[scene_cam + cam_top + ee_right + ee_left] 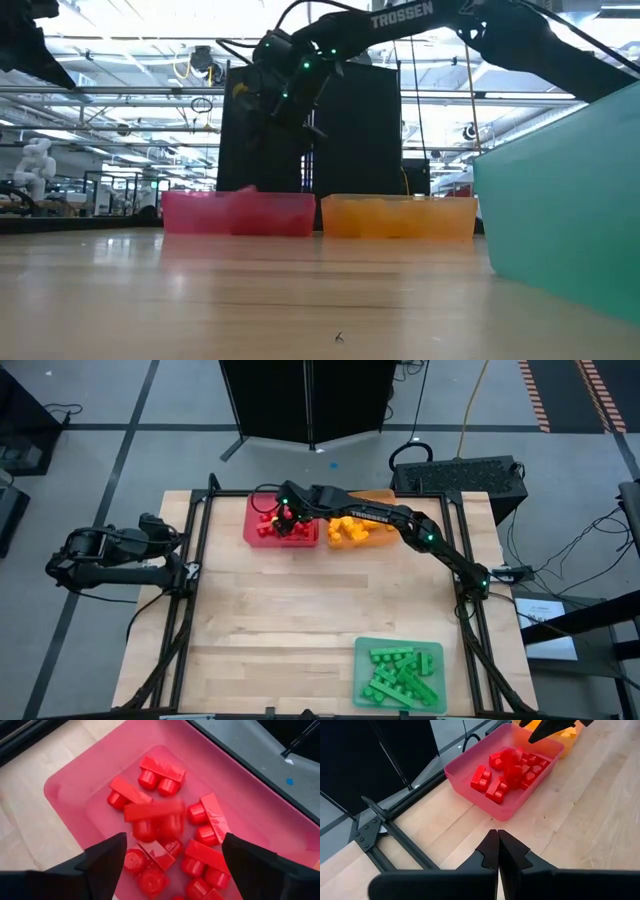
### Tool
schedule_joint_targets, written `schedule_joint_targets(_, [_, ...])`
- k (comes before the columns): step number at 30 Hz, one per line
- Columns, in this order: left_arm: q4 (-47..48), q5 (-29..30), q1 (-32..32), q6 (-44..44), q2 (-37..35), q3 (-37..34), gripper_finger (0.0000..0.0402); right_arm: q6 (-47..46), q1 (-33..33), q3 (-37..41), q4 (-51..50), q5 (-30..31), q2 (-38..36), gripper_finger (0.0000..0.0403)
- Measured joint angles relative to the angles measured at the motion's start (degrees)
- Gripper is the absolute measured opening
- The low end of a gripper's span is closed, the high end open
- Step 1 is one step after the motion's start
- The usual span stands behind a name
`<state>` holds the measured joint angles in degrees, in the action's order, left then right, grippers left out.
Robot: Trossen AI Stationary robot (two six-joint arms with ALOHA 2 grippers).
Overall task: Sort blocks
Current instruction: Return to Home Position
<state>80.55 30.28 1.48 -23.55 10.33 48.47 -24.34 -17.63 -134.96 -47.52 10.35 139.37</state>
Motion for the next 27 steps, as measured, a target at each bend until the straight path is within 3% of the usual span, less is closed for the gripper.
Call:
schedule_joint_targets(5, [-0.4,0.0,0.0,-1.1,0.0,0.0,0.0002,0.2,0.1,0.0,1.9,-2.2,-2.9,0.0321])
schedule_joint_targets(11, [-8.7,-0.6,0.0,1.7,0.0,0.0,0.0002,11.0,2.8,-0.1,0.5,-4.2,-16.0,0.0318])
schedule_joint_targets(15, [-18.5,-6.2,0.0,7.8,0.0,0.0,0.0002,20.8,6.7,0.0,-7.8,-4.3,-26.1,0.0318])
schedule_joint_targets(20, [-28.7,-16.7,0.0,14.0,0.0,0.9,0.0002,21.8,10.7,-0.1,-20.3,-4.0,-40.6,0.0318])
schedule_joint_targets(24, [-31.9,-18.1,0.0,15.6,0.0,4.7,0.0002,20.4,15.6,-0.1,-26.9,-3.0,-50.0,0.0318])
schedule_joint_targets(27, [-32.2,-17.4,0.0,18.7,-0.1,9.3,0.0002,17.8,21.1,-0.1,-30.8,4.6,-55.9,0.0318])
